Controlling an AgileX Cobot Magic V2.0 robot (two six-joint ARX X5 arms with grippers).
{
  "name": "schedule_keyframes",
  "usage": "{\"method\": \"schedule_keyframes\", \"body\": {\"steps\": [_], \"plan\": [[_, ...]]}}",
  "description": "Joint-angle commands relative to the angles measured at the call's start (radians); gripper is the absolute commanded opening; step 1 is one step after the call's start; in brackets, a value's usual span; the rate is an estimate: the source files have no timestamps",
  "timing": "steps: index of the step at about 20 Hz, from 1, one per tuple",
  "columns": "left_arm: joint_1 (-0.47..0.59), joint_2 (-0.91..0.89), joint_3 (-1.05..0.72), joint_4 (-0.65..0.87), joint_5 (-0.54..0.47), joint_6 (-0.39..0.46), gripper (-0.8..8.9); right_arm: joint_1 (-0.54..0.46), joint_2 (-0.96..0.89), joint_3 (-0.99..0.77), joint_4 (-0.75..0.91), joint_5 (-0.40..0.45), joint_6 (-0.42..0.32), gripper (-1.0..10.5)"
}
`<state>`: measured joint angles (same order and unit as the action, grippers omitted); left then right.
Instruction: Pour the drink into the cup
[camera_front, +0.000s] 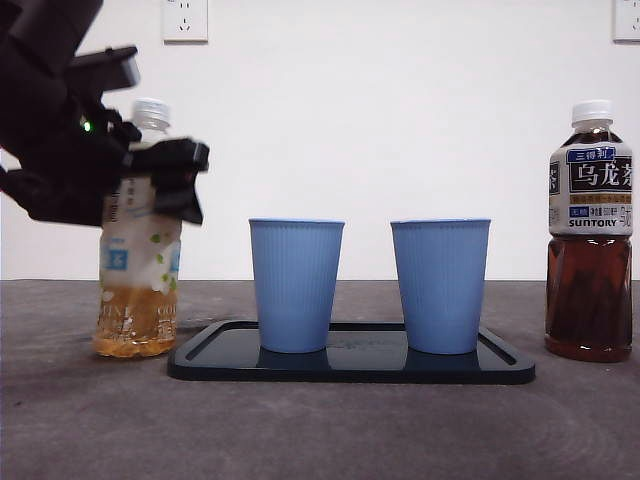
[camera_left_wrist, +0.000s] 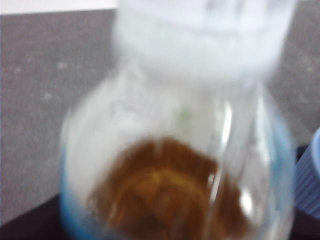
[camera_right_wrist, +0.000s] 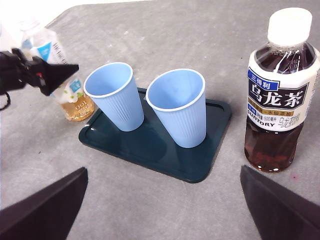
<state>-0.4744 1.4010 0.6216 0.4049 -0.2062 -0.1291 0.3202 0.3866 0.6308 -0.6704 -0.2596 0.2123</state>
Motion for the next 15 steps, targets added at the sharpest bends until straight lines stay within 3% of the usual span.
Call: {"method": "schedule_keyframes", "body": {"steps": [1,12,15], "plan": [[-0.005,-0.039,0.017,-0.006,-0.002,-0.014,4.82,0.005,0.003,0.012,0.007,-0.003,-0.011,4.9],[-0.066,-0.515,0.019,-0.531,-0.001,-0.075,4.81,0.005,0.003,0.012,0.008,-0.032,-0.012,4.9],[-0.102,-0.669,0.022,-0.681,0.071,-0.074,4.80,0.005,0.003,0.012,0.008,-0.070,-0.030,4.9]]}}
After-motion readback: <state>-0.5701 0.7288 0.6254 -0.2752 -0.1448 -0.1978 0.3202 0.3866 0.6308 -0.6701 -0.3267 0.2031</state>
